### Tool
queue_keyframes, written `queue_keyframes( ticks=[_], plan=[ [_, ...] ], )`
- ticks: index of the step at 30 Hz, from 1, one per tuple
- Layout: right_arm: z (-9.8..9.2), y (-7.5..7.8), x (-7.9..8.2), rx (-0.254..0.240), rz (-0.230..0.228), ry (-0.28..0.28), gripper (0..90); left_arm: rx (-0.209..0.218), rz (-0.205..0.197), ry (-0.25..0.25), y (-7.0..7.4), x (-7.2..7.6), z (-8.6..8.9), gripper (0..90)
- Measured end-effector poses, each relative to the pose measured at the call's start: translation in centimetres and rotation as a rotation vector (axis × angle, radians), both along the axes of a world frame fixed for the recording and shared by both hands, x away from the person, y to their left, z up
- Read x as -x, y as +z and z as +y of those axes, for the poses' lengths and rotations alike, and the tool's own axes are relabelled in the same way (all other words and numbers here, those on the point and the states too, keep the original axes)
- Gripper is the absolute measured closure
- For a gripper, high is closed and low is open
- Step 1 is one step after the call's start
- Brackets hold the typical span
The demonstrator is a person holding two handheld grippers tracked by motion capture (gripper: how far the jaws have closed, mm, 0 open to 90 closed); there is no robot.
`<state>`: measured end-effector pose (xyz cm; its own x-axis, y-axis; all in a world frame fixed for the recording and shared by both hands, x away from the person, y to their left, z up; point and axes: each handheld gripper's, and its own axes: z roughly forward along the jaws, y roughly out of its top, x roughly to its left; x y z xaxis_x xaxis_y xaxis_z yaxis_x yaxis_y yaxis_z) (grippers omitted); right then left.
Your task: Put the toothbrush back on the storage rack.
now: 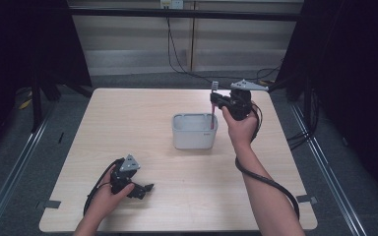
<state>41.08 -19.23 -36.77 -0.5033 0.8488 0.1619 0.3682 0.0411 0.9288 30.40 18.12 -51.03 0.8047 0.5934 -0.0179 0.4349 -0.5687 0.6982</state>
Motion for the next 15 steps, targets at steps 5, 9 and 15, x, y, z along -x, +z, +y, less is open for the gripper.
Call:
queue_keyframes(
  ticks=[5,9,15],
  plan=[
    [0.0,-0.6,0.1,0.001,0.004,0.008,84.7,0.0,0.0,0.0,0.0,0.0,0.0,0.0],
    [-0.2,-1.0,0.2,0.001,0.009,0.008,84.6,0.0,0.0,0.0,0.0,0.0,0.0,0.0],
    [-0.3,-1.4,0.5,-0.002,0.012,0.011,84.6,0.0,0.0,0.0,0.0,0.0,0.0,0.0]
  ],
)
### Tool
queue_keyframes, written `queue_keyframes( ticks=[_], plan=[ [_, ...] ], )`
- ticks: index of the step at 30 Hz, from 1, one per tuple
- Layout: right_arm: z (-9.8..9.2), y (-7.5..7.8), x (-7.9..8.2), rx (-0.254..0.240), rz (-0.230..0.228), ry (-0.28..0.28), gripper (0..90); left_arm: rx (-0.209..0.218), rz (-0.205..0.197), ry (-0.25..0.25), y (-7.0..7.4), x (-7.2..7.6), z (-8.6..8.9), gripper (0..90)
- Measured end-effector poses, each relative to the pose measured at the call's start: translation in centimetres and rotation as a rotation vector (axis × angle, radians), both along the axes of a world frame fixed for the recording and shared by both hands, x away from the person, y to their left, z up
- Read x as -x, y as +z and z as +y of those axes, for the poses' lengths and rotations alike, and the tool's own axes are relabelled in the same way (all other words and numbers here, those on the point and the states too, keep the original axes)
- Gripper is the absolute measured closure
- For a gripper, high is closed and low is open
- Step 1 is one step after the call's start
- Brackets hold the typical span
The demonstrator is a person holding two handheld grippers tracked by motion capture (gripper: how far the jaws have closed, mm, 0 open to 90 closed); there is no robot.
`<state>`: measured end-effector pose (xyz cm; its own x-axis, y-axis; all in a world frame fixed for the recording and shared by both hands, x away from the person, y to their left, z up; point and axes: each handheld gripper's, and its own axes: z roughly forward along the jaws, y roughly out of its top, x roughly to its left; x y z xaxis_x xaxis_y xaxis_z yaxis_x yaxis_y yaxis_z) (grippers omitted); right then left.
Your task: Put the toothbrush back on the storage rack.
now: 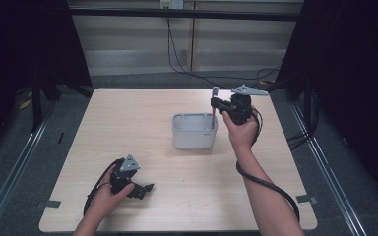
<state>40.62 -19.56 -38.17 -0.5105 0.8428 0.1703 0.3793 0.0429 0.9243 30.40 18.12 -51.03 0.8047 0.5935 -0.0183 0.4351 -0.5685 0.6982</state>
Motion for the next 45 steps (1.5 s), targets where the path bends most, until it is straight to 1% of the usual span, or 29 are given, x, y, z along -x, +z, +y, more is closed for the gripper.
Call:
queue_keyframes(
  ticks=[9,24,45],
  plan=[
    [0.0,-0.6,0.2,-0.003,0.003,0.01,84.6,0.0,0.0,0.0,0.0,0.0,0.0,0.0],
    [0.1,-1.6,0.5,0.004,0.019,0.012,84.5,0.0,0.0,0.0,0.0,0.0,0.0,0.0],
    [-0.2,-2.1,1.0,0.026,0.03,0.014,84.5,0.0,0.0,-0.001,0.0,0.0,0.0,0.0]
  ],
)
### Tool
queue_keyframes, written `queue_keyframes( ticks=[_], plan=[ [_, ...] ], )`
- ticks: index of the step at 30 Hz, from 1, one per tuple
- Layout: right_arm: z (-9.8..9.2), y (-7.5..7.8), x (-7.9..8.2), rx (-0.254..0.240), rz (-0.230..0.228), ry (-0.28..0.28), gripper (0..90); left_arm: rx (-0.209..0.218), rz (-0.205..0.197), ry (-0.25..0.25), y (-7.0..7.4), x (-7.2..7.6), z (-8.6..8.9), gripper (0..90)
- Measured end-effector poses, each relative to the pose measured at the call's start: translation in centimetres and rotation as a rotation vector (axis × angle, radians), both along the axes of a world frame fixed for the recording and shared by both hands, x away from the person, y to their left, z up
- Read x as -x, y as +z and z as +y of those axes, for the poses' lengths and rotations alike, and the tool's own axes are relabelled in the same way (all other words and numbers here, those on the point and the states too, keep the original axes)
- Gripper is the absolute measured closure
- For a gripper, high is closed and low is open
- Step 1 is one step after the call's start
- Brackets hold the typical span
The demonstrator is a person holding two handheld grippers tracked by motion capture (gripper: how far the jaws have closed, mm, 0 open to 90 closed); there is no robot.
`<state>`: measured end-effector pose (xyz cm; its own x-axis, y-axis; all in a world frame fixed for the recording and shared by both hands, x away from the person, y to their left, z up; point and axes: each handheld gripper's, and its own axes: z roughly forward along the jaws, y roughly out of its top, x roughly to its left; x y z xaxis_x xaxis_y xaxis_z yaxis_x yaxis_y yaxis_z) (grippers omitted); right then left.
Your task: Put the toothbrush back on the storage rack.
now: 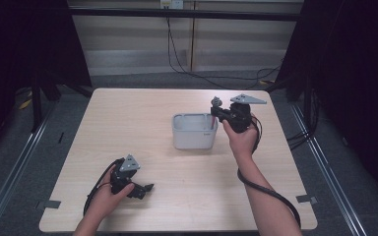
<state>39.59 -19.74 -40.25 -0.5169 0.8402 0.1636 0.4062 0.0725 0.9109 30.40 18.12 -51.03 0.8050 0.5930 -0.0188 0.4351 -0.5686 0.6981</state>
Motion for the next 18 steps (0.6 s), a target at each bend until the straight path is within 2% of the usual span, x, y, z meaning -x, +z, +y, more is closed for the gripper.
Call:
queue_keyframes(
  ticks=[18],
  plan=[
    [-0.35,-0.38,0.94,-0.003,-0.016,0.009,84.4,0.0,0.0,0.0,0.0,0.0,0.0,0.0]
  ],
)
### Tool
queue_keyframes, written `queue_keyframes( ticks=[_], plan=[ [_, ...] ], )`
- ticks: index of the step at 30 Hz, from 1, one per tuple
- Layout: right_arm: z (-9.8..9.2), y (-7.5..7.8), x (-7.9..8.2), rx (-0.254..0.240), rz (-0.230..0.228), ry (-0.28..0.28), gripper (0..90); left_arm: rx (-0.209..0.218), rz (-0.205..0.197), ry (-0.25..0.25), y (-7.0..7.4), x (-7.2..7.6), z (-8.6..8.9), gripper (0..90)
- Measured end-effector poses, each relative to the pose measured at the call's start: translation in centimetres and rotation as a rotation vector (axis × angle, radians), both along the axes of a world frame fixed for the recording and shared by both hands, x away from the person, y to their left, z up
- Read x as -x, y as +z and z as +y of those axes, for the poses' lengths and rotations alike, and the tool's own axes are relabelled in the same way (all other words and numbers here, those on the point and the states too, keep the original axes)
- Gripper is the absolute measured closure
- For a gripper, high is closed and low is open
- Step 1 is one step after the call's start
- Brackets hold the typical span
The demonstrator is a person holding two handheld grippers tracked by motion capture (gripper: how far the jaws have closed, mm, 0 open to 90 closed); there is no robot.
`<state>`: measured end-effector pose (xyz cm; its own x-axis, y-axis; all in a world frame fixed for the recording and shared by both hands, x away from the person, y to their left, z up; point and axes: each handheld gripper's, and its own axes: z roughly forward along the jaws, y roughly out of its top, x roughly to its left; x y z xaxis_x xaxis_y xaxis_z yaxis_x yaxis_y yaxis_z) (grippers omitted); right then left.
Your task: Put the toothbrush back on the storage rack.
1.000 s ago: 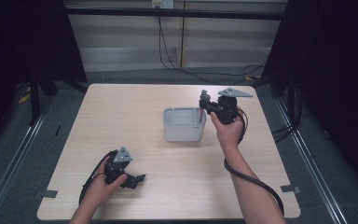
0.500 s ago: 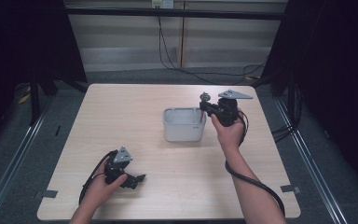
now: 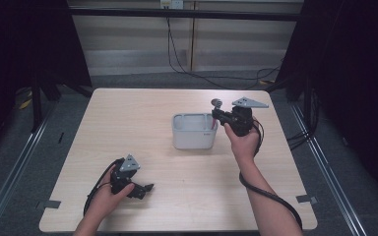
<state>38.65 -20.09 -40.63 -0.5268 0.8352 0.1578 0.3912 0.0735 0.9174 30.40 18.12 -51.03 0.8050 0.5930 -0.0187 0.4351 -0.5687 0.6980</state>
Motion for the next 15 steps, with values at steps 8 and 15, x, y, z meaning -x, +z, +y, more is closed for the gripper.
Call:
queue_keyframes(
  ticks=[8,15],
  plan=[
    [-0.1,-0.38,0.3,-0.006,-0.001,0.0,84.3,0.0,0.0,0.0,0.0,0.0,0.0,0.0],
    [-0.08,-0.7,0.45,-0.005,-0.004,0.002,84.2,0.0,0.0,0.0,0.0,0.0,0.0,0.0]
  ],
)
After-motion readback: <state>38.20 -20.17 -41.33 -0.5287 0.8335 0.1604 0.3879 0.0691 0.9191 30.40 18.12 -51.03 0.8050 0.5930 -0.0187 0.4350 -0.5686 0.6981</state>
